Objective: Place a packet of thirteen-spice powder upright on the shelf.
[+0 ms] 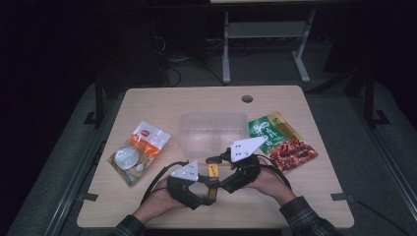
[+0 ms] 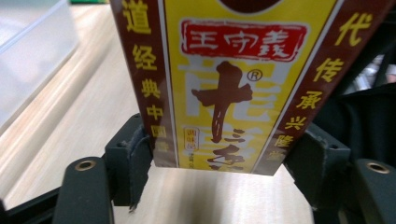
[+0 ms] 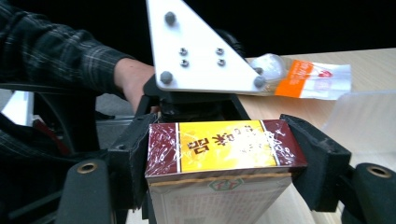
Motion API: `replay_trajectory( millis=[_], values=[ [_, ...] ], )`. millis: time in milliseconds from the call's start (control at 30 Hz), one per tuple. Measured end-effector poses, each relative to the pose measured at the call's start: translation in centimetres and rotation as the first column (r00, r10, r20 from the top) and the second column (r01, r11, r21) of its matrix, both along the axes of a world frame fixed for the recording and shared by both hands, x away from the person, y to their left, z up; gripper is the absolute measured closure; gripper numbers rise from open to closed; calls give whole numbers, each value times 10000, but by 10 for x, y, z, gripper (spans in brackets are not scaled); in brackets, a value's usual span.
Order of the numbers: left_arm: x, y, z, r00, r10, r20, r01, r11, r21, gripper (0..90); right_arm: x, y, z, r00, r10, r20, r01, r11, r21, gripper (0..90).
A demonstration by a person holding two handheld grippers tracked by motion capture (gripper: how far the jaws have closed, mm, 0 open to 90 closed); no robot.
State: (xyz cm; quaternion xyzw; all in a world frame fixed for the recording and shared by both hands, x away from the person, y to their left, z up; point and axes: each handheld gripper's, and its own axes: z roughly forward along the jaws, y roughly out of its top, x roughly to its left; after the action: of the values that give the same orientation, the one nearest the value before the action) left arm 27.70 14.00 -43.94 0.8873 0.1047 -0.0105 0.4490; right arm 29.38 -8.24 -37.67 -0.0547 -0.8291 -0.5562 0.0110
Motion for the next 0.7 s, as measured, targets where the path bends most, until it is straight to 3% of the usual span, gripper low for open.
replay_trajectory(
  millis=[233, 533, 700],
  values=[
    [0, 14, -1, 9980, 622, -93, -617, 9971, 436, 192, 2, -3, 1, 9993, -368, 0, 368, 9990, -240, 305],
    [-7, 43, -3, 9915, 1295, -134, -1278, 9877, 904, 178, 13, -8, 6, 9980, -625, 49, 627, 9971, -425, 306],
    [-14, 53, -5, 9908, 1350, 22, -1343, 9838, 1190, 178, 20, -11, 12, 9970, -728, 279, 742, 9957, -555, 306]
  ],
)
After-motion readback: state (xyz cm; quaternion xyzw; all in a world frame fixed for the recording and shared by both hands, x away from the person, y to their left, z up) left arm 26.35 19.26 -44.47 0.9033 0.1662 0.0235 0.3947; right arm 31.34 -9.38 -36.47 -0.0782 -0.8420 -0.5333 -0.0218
